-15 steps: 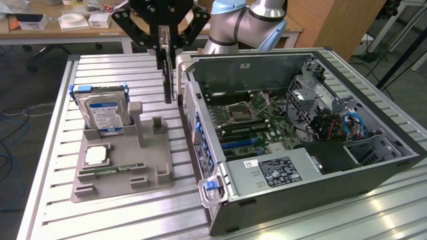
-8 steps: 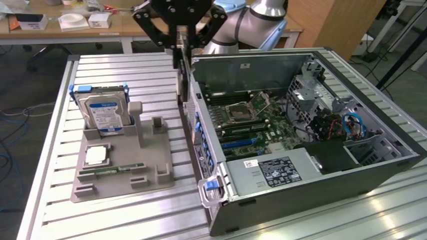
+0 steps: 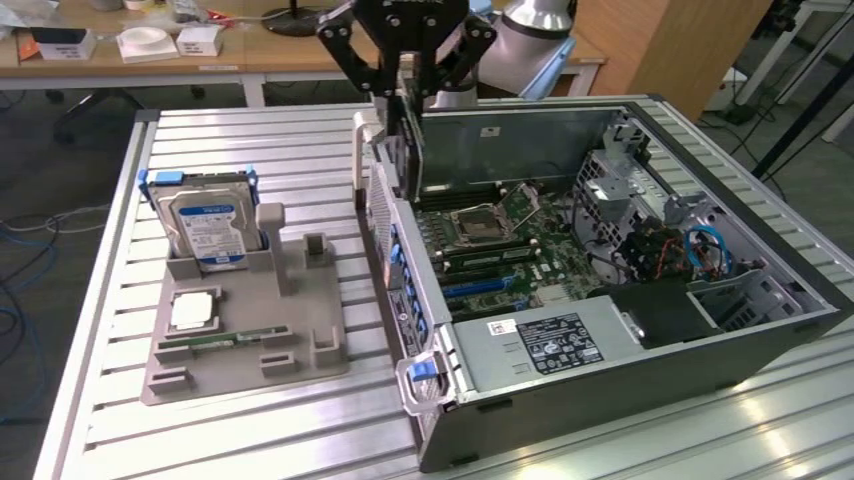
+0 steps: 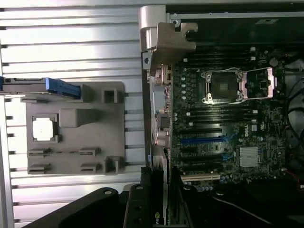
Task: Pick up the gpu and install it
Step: 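Pick up the gpu and move the gpu toward the slot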
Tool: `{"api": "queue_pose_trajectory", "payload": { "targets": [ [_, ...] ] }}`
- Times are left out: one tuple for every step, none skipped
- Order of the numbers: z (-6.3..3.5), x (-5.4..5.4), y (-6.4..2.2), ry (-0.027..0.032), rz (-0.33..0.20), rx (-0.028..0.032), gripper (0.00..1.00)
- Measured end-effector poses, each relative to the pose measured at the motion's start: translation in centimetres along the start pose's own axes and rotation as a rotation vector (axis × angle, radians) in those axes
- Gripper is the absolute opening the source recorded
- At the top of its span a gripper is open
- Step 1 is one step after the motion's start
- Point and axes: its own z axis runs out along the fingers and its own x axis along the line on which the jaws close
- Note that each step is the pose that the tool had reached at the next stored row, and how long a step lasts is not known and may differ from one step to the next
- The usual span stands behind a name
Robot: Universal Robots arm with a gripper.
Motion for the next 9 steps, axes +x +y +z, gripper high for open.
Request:
{"api": "queue_pose_trajectory", "payload": {
  "targets": [
    [0.02, -0.4, 0.03, 0.0, 0.0, 0.0, 0.26],
    [0.03, -0.7, 0.05, 0.0, 0.0, 0.0, 0.26],
    [0.05, -1.1, 0.07, 0.0, 0.0, -0.0001, 0.26],
    [0.06, -1.3, 0.09, 0.0, 0.0, -0.0001, 0.26],
    [0.08, -1.5, 0.1, -0.0001, 0.0, -0.0001, 0.26],
    [0.1, -1.8, 0.12, 0.0, -0.001, -0.0001, 0.26],
    [0.11, -2.1, 0.14, 0.0, -0.001, -0.0001, 0.26],
    [0.12, -2.4, 0.16, 0.0001, -0.001, 0.0, 0.26],
    [0.13, -2.9, 0.19, 0.0001, -0.002, 0.0, 0.26]
  ]
}}
